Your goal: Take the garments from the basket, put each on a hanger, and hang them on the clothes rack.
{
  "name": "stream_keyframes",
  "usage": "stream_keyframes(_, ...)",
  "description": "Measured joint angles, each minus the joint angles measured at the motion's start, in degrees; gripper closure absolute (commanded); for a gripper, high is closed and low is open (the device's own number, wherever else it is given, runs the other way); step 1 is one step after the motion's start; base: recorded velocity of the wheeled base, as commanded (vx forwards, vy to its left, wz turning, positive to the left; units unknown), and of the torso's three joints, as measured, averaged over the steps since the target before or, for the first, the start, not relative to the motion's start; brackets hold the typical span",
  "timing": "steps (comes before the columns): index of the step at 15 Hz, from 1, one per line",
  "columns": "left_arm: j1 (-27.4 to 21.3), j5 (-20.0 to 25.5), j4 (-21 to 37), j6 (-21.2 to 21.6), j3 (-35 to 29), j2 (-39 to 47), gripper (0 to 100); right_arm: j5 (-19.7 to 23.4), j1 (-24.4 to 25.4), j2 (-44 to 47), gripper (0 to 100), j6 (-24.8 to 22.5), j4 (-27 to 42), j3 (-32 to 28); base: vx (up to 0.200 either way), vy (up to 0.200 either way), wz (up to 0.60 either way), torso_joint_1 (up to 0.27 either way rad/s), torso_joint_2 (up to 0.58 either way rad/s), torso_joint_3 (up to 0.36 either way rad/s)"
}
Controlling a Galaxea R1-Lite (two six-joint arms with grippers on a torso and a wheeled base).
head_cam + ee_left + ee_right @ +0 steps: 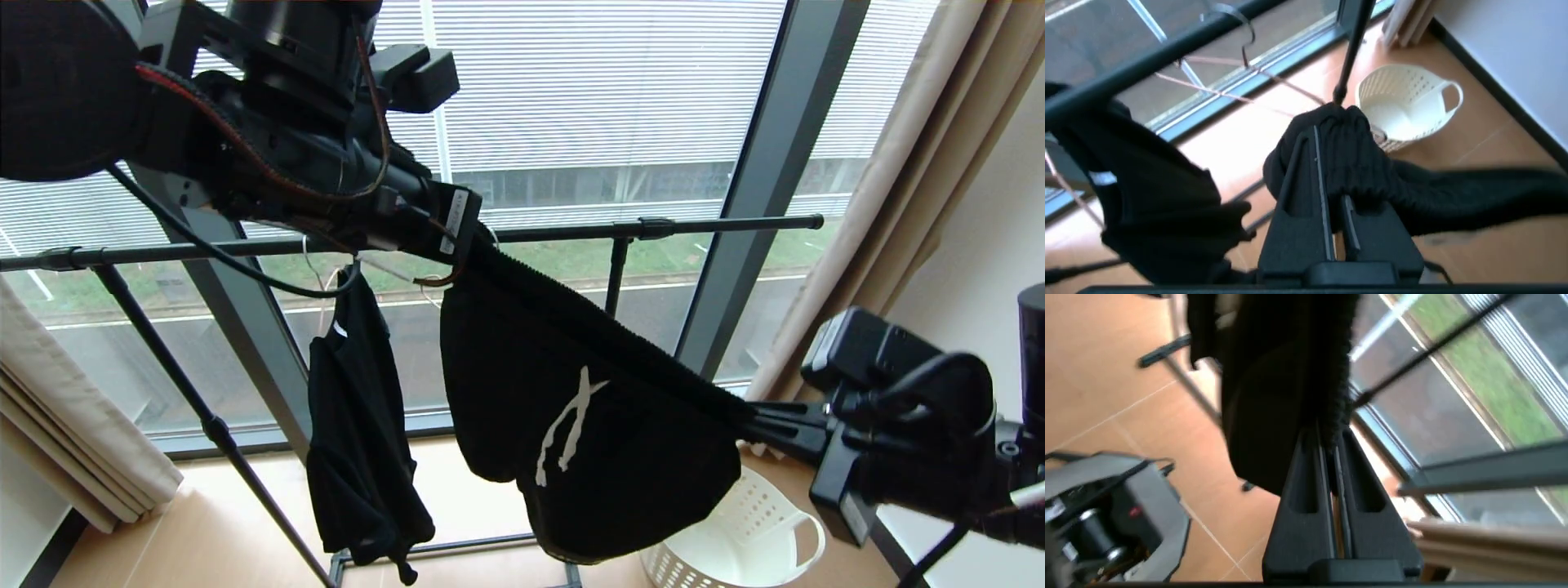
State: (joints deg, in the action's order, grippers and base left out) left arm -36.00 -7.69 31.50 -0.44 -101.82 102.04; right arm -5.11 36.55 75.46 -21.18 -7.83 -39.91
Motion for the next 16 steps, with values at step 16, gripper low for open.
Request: stream_keyframes(16,-18.96,1.23,-8.86,-15.06,33.29,-12.92,100,-1.16,-2.90,26.44,100,11.39,-0.16,-40.33,0.000,0.000,0.00,0.000,0.00,0.000)
